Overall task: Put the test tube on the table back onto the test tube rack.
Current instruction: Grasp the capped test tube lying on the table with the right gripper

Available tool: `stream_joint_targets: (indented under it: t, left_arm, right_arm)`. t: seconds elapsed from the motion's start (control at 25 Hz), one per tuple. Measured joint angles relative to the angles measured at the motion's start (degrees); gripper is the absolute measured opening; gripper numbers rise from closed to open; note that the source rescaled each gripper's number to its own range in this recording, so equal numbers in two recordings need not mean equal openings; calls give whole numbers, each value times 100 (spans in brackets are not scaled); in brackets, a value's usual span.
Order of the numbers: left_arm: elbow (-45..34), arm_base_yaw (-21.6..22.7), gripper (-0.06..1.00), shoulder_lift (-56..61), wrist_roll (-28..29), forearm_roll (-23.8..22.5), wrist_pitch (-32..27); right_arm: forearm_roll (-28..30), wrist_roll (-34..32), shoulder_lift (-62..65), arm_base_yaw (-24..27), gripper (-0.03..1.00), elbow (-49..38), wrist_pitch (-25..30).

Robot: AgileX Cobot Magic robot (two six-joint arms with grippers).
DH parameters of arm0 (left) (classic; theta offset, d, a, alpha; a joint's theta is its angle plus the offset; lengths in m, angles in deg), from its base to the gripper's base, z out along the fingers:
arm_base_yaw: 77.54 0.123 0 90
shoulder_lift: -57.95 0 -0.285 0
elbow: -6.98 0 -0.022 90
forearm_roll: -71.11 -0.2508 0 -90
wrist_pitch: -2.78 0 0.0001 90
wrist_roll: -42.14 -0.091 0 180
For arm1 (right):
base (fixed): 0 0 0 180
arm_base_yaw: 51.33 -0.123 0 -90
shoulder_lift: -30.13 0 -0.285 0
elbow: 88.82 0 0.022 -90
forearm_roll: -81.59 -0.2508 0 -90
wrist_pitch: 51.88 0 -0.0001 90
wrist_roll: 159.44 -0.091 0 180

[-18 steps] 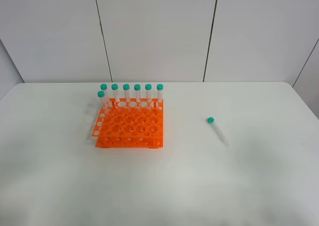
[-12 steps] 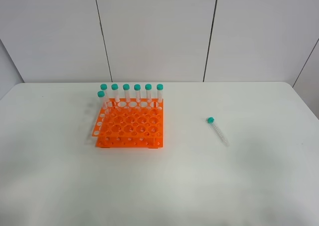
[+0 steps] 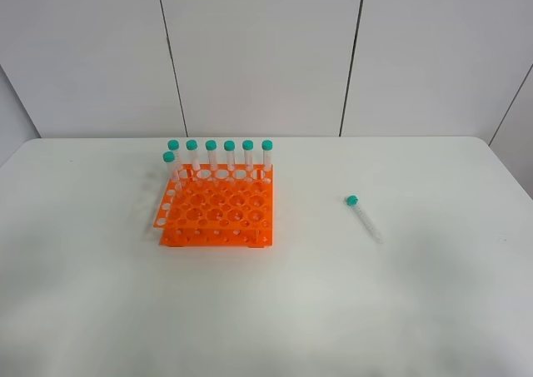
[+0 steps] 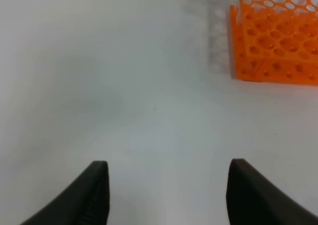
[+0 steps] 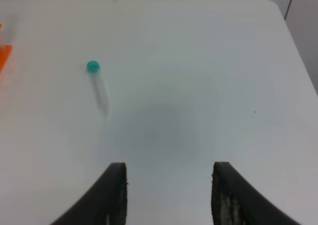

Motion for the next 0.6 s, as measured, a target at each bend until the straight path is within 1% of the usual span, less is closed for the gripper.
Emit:
stream_joint_targets:
  t: [0.6]
  left_arm:
    - [0,0,100,0,0,0,0]
  right_arm:
    - [-5,0,0,0,72,0,0]
